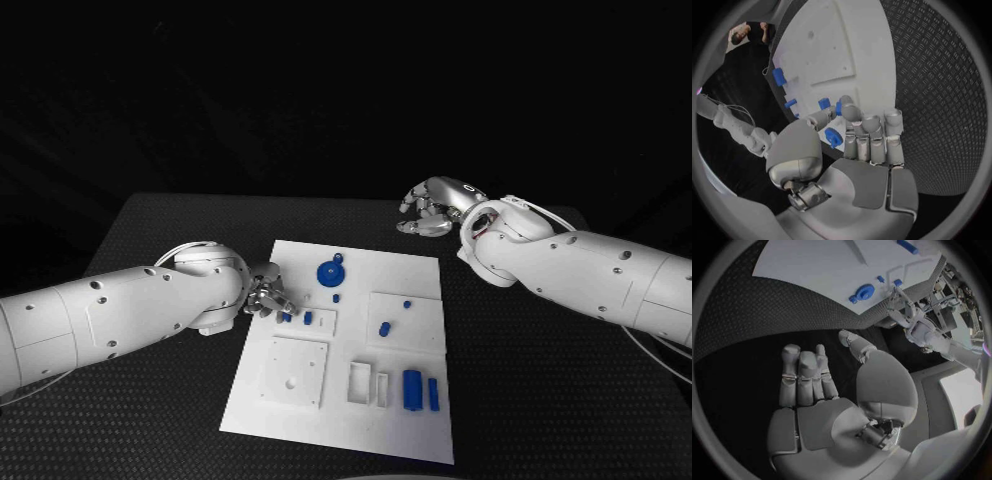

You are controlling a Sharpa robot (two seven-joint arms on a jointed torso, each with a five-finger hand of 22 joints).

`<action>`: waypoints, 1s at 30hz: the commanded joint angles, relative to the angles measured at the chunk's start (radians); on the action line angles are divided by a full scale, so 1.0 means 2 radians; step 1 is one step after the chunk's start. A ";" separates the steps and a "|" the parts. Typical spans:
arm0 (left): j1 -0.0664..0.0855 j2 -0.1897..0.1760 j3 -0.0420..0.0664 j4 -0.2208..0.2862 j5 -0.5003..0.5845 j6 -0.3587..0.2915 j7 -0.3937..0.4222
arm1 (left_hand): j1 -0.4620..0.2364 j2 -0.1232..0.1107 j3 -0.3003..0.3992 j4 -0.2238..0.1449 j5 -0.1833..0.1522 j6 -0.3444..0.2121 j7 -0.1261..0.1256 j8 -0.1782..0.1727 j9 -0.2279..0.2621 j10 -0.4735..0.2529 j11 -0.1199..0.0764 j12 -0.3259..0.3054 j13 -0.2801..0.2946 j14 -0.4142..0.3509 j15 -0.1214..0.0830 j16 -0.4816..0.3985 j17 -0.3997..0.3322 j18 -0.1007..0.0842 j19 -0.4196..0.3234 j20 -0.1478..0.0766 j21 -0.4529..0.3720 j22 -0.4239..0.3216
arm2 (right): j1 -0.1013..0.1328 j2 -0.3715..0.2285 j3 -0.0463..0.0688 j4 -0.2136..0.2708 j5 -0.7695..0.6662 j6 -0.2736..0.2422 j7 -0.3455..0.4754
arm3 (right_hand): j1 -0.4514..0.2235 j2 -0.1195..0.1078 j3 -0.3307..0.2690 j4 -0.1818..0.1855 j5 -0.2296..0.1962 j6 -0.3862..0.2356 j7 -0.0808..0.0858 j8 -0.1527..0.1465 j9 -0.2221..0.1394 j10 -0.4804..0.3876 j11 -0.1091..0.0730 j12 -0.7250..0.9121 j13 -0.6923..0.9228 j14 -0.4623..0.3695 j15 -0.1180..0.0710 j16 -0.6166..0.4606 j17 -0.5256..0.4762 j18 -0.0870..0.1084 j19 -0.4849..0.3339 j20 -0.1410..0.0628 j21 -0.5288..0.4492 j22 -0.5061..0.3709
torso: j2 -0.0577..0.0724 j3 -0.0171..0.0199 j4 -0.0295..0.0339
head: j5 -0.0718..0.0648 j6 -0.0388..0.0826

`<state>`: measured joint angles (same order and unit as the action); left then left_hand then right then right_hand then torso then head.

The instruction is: Assemble the parts on the task board

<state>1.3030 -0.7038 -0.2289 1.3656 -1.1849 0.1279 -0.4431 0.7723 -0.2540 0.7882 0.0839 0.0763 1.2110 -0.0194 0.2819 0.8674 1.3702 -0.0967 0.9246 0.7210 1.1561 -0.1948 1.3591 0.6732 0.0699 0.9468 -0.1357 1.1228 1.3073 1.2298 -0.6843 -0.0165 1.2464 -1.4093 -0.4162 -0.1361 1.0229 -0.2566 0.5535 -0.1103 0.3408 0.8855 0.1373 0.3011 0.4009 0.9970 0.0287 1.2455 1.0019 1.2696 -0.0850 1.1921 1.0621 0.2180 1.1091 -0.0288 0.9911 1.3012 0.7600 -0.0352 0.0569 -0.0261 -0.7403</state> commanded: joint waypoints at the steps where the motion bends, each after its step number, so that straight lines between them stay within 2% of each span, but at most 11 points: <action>1: -0.005 -0.001 -0.004 -0.002 0.000 0.010 -0.012 | -0.001 -0.006 -0.002 0.002 -0.003 -0.019 0.016 -0.001 -0.001 -0.005 0.000 0.001 0.001 -0.003 -0.002 -0.001 0.000 0.002 0.002 -0.066 0.001 0.006 | 0.000 0.000 0.000 0.000 -0.004 0.004 0.001 | -0.002 0.000 -0.002 -0.001 0.001 -0.001 0.003 -0.002 -0.001 -0.002 0.001 0.002 -0.001 0.001 0.003 -0.002 0.000 0.022 0.002 -0.002 -0.002 0.001 | 0.000 -0.0002 0.0000 | 0.000 0.000; 11: -0.005 -0.006 -0.004 0.001 0.025 0.011 -0.012 | 0.002 -0.002 0.001 0.002 -0.001 -0.019 0.016 -0.001 -0.001 -0.005 -0.001 0.002 0.001 -0.003 -0.002 -0.001 0.000 0.003 0.002 -0.067 0.001 0.006 | -0.001 0.000 0.000 0.000 -0.007 0.005 -0.001 | -0.002 0.000 -0.002 -0.001 0.001 -0.001 0.003 -0.002 -0.001 -0.002 0.001 0.002 -0.001 0.001 0.003 -0.002 0.000 0.022 0.002 -0.002 -0.002 0.001 | 0.000 0.0003 0.0000 | 0.000 0.000; 12: -0.005 -0.006 -0.004 0.001 0.025 0.012 -0.012 | 0.012 0.013 0.004 -0.006 0.017 -0.020 0.017 0.000 0.000 -0.005 -0.001 0.002 0.001 -0.003 -0.002 -0.001 0.000 0.003 0.002 -0.067 0.001 0.006 | -0.001 0.000 0.000 0.000 -0.007 0.005 -0.001 | -0.002 0.000 -0.002 -0.001 0.001 -0.001 0.003 -0.002 -0.001 -0.002 0.001 0.002 -0.001 0.001 0.003 -0.002 0.000 0.022 0.002 -0.002 -0.002 0.001 | 0.000 0.0002 0.0000 | 0.000 0.000; 14: -0.005 -0.006 -0.004 0.001 0.025 0.012 -0.012 | 0.011 0.020 -0.002 -0.014 0.023 -0.020 0.017 0.000 0.000 -0.006 0.000 0.002 0.001 -0.004 -0.001 -0.001 0.000 0.003 0.001 -0.066 0.002 0.007 | -0.001 0.000 0.000 -0.001 -0.007 0.005 -0.001 | -0.002 0.000 -0.002 -0.001 0.001 -0.001 0.003 -0.002 -0.001 -0.002 0.001 0.002 -0.001 0.001 0.003 -0.002 -0.001 0.022 0.002 -0.002 -0.002 0.001 | 0.000 0.0002 0.0002 | 0.000 0.000; 21: -0.005 -0.007 -0.004 0.000 0.029 0.016 -0.012 | 0.012 0.015 -0.005 -0.020 0.024 -0.021 0.017 0.000 -0.001 -0.007 0.000 0.002 0.001 -0.004 -0.001 -0.001 0.000 0.002 0.000 -0.066 0.002 0.007 | -0.001 0.000 0.000 -0.001 -0.007 0.004 -0.002 | -0.003 0.000 -0.002 -0.001 0.001 -0.001 0.003 -0.002 -0.001 -0.002 0.001 0.002 -0.001 0.001 0.003 -0.002 -0.001 0.022 0.002 -0.002 -0.002 0.001 | 0.000 0.0001 -0.0002 | 0.000 -0.001; 30: -0.005 -0.007 -0.004 0.000 0.029 0.012 -0.013 | 0.010 0.013 -0.005 -0.019 0.024 -0.021 0.017 0.000 -0.001 -0.007 0.000 0.002 0.001 -0.005 -0.001 -0.001 0.000 0.002 0.000 -0.066 0.001 0.007 | -0.001 0.001 0.000 -0.001 -0.008 0.004 -0.002 | -0.003 0.000 -0.002 -0.001 0.002 -0.001 0.003 -0.002 -0.001 -0.002 0.001 0.002 -0.001 0.002 0.003 -0.002 -0.001 0.022 0.002 -0.002 -0.002 0.001 | 0.000 0.0001 0.0000 | 0.000 -0.001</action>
<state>1.3030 -0.7161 -0.2285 1.3664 -1.1311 0.1254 -0.4448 0.7962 -0.2197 0.7787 0.0492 0.1192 1.2087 -0.0173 0.2820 0.8664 1.3629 -0.0964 0.9246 0.7222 1.1520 -0.1980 1.3591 0.6730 0.0700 0.9468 -0.1357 1.1227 1.3079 1.2285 -0.6834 -0.0165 1.2444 -1.4127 -0.4159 -0.1386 1.0229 -0.2566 0.5535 -0.1103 0.3408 0.8844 0.1367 0.3011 0.4009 0.9970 0.0287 1.2455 1.0011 1.2696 -0.0850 1.1921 1.0621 0.2179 1.1090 -0.0286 0.9910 1.3019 0.7602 -0.0350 0.0569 -0.0251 -0.7417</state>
